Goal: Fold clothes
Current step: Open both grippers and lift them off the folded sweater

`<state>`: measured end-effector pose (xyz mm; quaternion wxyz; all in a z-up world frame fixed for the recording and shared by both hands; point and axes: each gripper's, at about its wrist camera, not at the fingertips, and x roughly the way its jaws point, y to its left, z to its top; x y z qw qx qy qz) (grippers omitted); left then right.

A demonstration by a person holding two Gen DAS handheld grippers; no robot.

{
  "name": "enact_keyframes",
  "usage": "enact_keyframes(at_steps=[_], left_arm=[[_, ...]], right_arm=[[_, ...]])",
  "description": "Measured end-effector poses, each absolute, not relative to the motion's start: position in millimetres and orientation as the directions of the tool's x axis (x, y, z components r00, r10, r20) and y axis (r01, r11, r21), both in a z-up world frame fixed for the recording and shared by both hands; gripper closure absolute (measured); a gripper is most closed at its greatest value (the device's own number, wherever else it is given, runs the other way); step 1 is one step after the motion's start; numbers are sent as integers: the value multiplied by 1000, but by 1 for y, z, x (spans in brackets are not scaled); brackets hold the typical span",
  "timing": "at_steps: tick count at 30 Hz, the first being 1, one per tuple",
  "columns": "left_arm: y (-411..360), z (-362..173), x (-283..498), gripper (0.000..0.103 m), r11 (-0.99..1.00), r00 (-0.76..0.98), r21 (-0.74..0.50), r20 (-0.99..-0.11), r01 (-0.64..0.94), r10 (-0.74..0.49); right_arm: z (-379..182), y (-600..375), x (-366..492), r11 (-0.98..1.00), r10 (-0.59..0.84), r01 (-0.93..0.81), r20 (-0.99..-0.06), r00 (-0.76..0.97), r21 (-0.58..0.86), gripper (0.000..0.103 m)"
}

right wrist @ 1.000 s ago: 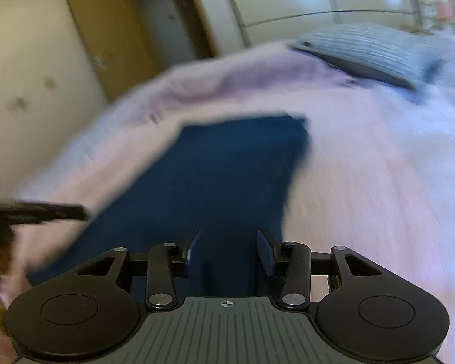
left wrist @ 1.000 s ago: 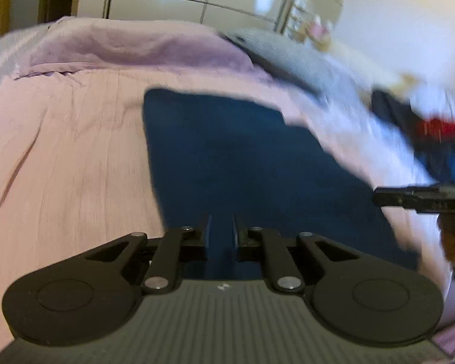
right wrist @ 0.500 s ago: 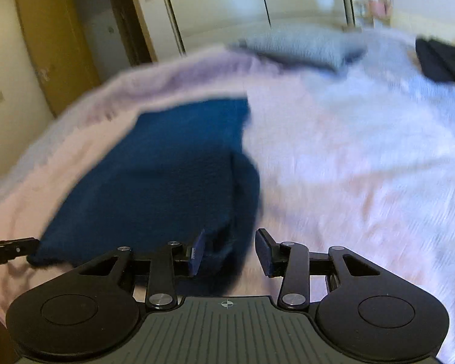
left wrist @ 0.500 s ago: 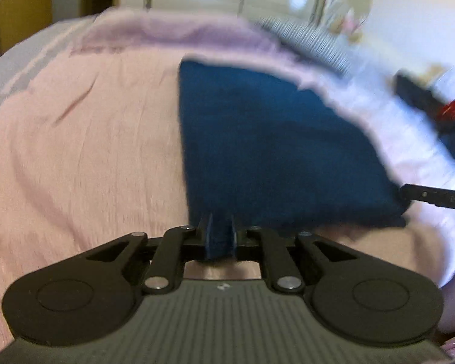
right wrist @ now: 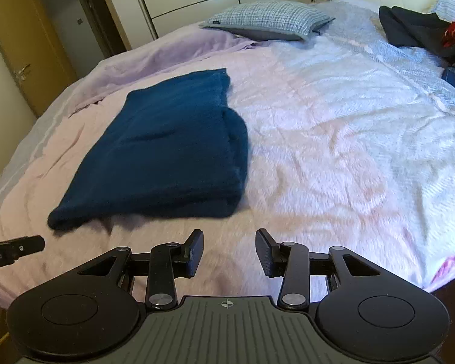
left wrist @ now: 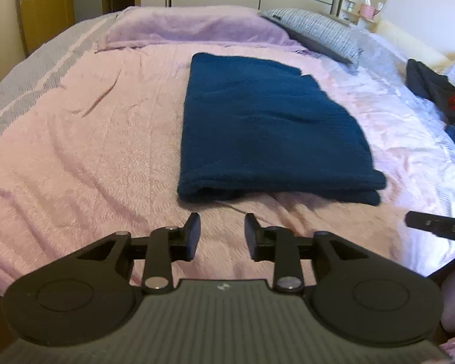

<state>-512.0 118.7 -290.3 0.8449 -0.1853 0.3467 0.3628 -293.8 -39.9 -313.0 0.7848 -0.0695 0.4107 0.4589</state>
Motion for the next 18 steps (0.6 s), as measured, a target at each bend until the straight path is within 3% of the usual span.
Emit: enact_keyframes(at_steps=[11,15,18], left_arm=[[92,-277,-551,68,659,513,-71,-692,-748,508],[111,-280,-570,68,640,563,-174,-676,-748,475],[150,-287,-588,65,586,654,-371,-646,-720,395]], right_arm=[[-301,-52,-329,542,680,-797,-696,229,267,61],[-305,-51,-325,523,690,-798,-698,189,301,61],[-313,-54,-302,502,732,-761,-670,121,411,61]])
